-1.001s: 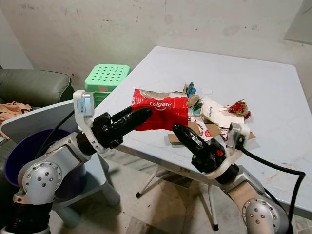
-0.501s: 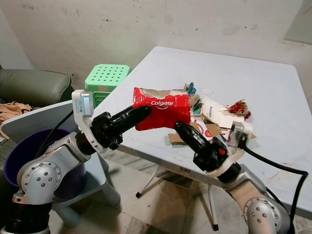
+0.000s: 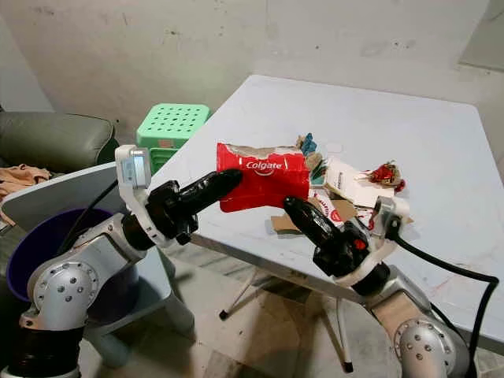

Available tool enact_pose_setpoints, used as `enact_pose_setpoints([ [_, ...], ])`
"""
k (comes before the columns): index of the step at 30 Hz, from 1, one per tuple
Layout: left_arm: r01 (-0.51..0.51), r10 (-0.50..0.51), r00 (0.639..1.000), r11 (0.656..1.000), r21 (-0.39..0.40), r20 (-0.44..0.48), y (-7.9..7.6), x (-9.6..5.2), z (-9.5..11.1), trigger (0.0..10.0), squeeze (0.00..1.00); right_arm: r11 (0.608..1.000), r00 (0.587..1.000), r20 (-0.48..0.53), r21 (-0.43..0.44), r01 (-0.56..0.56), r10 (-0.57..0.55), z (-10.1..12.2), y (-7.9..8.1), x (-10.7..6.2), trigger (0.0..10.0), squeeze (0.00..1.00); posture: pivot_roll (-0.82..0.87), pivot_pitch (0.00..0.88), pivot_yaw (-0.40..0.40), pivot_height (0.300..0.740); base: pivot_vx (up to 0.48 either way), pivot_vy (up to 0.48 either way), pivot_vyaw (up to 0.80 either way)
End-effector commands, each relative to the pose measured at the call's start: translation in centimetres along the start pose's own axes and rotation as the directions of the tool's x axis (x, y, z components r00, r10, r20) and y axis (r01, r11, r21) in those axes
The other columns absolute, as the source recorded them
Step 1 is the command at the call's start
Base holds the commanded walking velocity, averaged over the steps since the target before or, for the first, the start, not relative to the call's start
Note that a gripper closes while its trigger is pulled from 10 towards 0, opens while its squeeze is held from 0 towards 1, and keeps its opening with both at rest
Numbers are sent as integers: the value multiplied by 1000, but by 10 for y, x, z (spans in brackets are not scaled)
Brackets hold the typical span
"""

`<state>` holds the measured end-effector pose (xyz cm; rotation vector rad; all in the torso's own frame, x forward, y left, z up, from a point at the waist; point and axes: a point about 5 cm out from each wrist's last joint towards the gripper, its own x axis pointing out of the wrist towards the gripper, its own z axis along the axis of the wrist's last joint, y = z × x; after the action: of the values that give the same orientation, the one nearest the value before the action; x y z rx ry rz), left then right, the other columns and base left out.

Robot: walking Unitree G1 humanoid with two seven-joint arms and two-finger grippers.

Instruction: Picking trash to rubbish bin

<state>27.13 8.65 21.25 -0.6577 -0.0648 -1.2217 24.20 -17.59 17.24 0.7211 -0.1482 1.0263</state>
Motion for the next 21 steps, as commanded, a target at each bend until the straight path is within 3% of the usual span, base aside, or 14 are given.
enact_pose_setpoints([
  [1,9,-9,1000,1000,17,11,-3,-1,5,0,0,1000,1000,3,18,-4,4,1,0,0,10000,0,79,45,26,740,0,0,0],
  [2,8,-9,1000,1000,18,12,-3,-1,5,0,0,999,1000,5,39,-5,5,1,-1,0,10000,0,79,45,26,740,0,0,0],
  [3,9,-9,1000,1000,18,13,-3,-1,5,0,0,998,1000,8,60,-10,10,2,-1,1,10000,804,79,45,26,740,0,0,0],
  [4,9,-9,1000,1000,18,13,-3,-1,5,0,0,998,1000,8,60,-10,10,2,-1,1,10000,804,79,45,26,740,0,0,0],
  [5,10,-10,1000,1000,18,13,-4,-1,5,0,0,998,1000,9,64,-17,17,2,-1,1,10000,1000,78,41,25,740,0,0,0],
  [14,-3,3,1000,1000,17,22,-1,0,4,0,0,998,1000,-6,61,-9,9,1,-2,0,10000,1000,77,34,22,740,0,0,0],
  [21,-124,124,992,989,84,11,14,-7,3,0,0,998,999,0,48,52,-52,-1,-9,-3,10000,1000,75,23,23,740,0,0,0],
])
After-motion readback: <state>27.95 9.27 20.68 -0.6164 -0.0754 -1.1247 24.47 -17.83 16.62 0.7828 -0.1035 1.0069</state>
